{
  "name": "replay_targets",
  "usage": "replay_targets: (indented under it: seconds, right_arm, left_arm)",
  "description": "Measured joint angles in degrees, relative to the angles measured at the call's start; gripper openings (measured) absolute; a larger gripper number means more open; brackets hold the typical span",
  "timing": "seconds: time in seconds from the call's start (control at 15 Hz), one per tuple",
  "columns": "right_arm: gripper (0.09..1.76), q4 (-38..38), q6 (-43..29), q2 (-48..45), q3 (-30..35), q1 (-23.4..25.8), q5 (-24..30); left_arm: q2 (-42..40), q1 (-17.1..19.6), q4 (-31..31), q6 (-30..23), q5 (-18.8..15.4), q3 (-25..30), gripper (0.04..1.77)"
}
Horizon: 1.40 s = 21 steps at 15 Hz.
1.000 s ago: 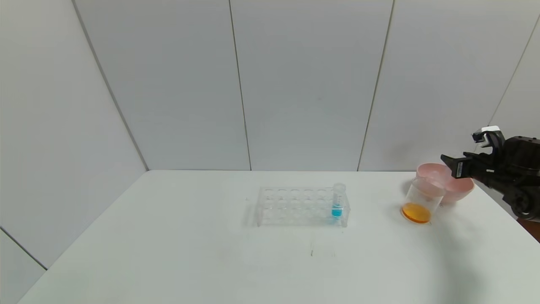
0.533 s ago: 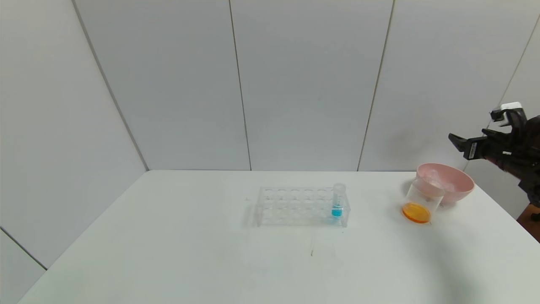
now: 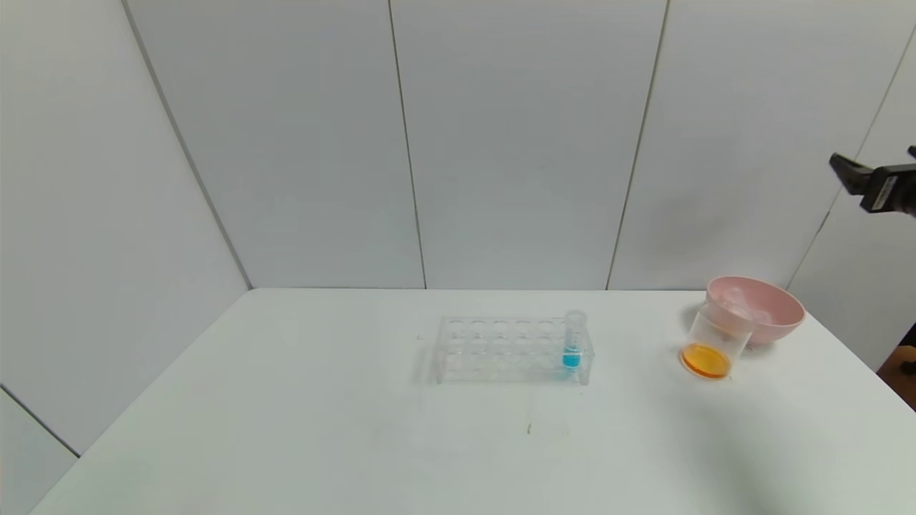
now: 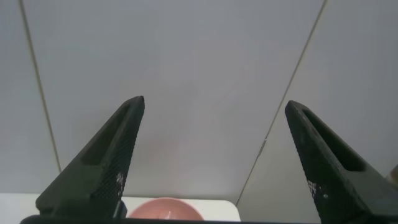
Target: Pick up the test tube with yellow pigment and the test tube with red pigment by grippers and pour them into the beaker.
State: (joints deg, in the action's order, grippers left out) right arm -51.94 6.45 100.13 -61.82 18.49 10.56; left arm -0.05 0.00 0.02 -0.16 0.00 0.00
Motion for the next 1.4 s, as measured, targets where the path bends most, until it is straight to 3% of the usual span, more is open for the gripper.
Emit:
replay_targets:
  seconds: [0.2,0.6,0.87,1.07,1.4]
  right_arm:
    - [1.65,7.1,-1.4,-16.1,6.5,-1.4,-1.2]
    - [1.68,30.5,-6.0,-56.0,22.9,-8.7,-3.5]
    - [1.69,45.6,-4.7,-77.7,33.4,-14.5,-5.8]
    - [1.70,48.6,-1.7,-88.0,44.6,-17.4,-6.2]
    - [1.70,49.5,-1.0,-98.0,59.8,-18.1,-6.9]
  left_arm:
    - [0.0,0.0,0.0,0.0,0.0,0.0,1.76]
    - [0.0,0.0,0.0,0.0,0.0,0.0,1.76]
    - [0.0,0.0,0.0,0.0,0.0,0.0,1.76]
    - [0.0,0.0,0.0,0.0,0.0,0.0,1.76]
    - [0.0,0.0,0.0,0.0,0.0,0.0,1.76]
